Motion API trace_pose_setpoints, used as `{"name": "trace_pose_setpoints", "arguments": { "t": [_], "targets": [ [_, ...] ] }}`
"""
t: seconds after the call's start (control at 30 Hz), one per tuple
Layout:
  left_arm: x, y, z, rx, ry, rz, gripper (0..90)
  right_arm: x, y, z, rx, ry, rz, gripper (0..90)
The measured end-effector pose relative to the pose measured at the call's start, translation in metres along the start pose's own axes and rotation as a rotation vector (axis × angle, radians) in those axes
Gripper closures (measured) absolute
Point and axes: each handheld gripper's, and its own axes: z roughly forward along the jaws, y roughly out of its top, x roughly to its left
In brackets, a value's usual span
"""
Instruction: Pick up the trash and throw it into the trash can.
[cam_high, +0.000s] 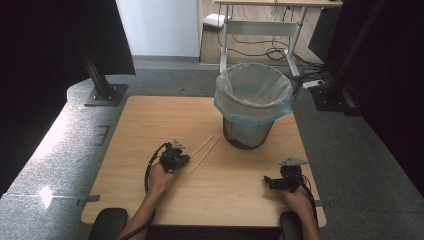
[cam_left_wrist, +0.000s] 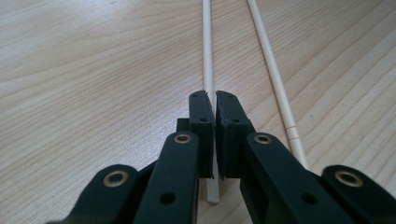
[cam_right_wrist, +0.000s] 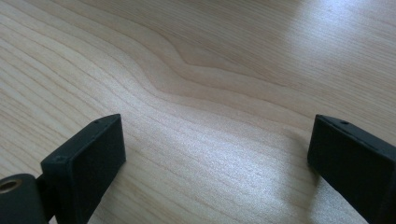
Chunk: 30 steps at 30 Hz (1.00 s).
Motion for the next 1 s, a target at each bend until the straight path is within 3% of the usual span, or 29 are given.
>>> {"name": "trace_pose_setpoints", "arguments": {
  "t": [0.43, 1.0],
  "targets": [
    [0.014, 0.014, -0.026, -0.028, -0.074, -0.041, 86.6, 0.000, 0.000, 0.000, 0.000, 0.000, 0.000, 3.5],
    [0.030, 0.052, -0.074, -0.056, -0.106, -0.048, 86.6, 0.000, 0.000, 0.000, 0.000, -0.001, 0.001, 3.5]
  ]
}}
